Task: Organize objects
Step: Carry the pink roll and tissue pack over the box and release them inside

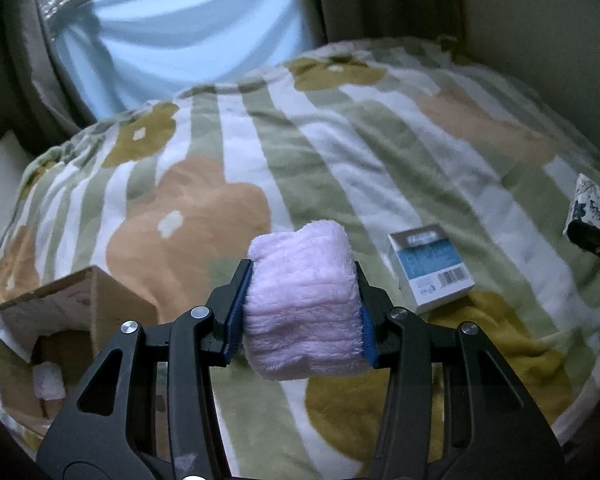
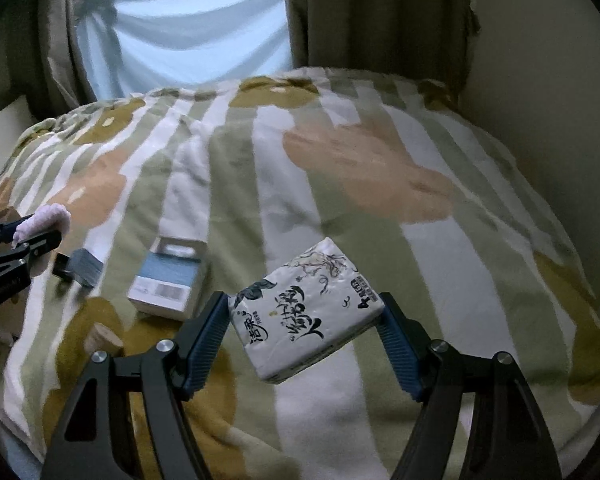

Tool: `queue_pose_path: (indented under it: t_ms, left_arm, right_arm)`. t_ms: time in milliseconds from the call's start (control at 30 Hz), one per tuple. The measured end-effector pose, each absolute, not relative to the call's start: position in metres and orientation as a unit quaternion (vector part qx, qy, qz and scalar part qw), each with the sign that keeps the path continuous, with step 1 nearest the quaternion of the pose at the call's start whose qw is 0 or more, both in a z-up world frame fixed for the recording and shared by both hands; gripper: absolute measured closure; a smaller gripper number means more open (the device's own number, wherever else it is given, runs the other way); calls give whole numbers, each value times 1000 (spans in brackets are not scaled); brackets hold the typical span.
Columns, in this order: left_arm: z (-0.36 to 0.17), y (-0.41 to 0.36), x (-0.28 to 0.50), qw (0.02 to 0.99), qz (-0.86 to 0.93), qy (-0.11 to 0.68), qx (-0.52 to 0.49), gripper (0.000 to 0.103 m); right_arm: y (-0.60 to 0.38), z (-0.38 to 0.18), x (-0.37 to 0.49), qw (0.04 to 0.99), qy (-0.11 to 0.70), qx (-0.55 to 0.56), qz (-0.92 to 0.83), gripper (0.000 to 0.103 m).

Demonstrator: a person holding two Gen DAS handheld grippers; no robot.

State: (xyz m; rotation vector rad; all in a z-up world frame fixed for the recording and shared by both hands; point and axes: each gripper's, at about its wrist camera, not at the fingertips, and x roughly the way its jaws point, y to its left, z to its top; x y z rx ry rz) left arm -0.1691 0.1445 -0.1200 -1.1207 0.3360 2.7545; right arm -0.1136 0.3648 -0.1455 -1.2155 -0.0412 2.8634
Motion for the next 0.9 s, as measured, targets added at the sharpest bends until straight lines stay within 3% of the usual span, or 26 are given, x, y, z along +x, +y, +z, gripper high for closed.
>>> queue_pose_path:
  t_ms: [467, 900]
  left_arm:
    - [-38, 69, -129, 47, 945, 76, -313, 61]
    - [-17, -47, -96, -20, 953, 45, -298, 61]
  right_arm:
    - [287, -73, -98, -41, -38, -343, 938, 33]
    - [162, -41, -97, -135, -68, -317, 936, 33]
